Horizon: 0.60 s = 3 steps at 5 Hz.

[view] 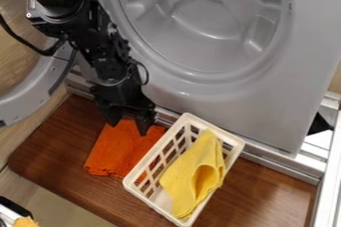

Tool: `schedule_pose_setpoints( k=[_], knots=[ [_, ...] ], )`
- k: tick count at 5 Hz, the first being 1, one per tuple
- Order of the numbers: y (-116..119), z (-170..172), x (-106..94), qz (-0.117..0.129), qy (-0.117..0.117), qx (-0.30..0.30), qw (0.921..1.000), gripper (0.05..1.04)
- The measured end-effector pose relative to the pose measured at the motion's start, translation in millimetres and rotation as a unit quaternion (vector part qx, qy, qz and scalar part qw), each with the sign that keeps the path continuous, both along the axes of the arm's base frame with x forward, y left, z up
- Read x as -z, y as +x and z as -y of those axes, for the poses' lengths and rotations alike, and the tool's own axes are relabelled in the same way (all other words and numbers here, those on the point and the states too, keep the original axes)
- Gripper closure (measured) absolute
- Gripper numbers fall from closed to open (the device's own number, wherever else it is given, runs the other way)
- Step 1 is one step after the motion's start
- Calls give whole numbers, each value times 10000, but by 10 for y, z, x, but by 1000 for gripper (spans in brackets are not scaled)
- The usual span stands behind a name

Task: Take out the orange cloth and put on the left side of the basket

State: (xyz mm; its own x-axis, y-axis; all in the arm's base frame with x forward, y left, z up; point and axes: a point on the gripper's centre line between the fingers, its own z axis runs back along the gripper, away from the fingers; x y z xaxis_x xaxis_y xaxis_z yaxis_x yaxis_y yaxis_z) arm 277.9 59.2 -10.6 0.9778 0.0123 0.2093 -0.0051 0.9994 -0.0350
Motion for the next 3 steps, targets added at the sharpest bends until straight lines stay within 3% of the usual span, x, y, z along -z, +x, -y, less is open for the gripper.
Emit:
schedule_pose_setpoints(
  k=[1,3],
  knots=[
    [43,66,-182,72,-22,192,9998,77],
    [130,262,-919,402,-64,674,9969,83]
  ],
)
